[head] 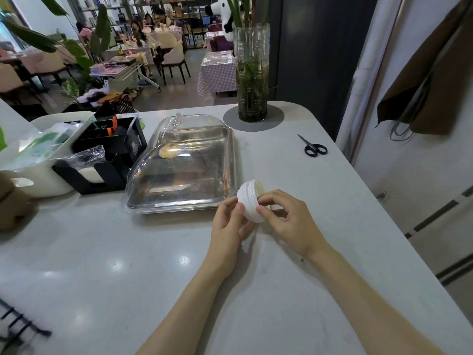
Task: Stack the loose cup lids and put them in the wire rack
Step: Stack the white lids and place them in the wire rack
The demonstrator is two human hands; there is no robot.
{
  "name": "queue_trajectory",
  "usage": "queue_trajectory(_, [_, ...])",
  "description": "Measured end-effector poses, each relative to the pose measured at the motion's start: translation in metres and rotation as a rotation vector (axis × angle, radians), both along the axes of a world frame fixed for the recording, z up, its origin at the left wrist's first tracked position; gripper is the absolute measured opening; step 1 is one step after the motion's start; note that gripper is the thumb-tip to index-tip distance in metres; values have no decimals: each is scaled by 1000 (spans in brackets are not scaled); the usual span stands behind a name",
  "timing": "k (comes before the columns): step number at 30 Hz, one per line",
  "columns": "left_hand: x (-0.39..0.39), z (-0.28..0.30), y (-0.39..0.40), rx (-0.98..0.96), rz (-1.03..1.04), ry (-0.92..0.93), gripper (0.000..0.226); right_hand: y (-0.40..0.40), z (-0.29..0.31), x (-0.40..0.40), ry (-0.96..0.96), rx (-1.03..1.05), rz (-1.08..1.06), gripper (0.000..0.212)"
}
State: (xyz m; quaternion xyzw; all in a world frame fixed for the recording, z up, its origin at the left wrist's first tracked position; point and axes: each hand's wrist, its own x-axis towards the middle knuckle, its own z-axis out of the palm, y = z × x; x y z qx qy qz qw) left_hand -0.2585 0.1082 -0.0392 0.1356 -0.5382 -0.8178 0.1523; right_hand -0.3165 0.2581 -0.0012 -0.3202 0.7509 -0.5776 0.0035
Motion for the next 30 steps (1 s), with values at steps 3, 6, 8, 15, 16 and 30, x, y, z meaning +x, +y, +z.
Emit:
queue_trajectory(3, [0, 0, 0, 5, -3, 11, 37, 1, 0, -1, 15, 19, -3, 4])
queue_trajectory(6, [0, -1, -1, 0, -15, 30, 36, 1, -2, -1, 5, 4, -16, 4])
queue_trajectory(8, [1, -1, 0, -13, -16, 42, 33, 0, -3, -2, -8, -2, -23, 4])
queue_trajectory(15, [3, -1, 0, -90, -10, 61, 38, -2, -7, -3, 37, 29, -13, 2])
queue_trajectory(16, [3, -1, 0, -99, -14, 63, 36, -2, -7, -3, 76, 50, -3, 2])
queue_trajectory(30, [2, -1, 0, -94, -29, 59, 29, -6, -16, -2, 43, 66, -47, 23])
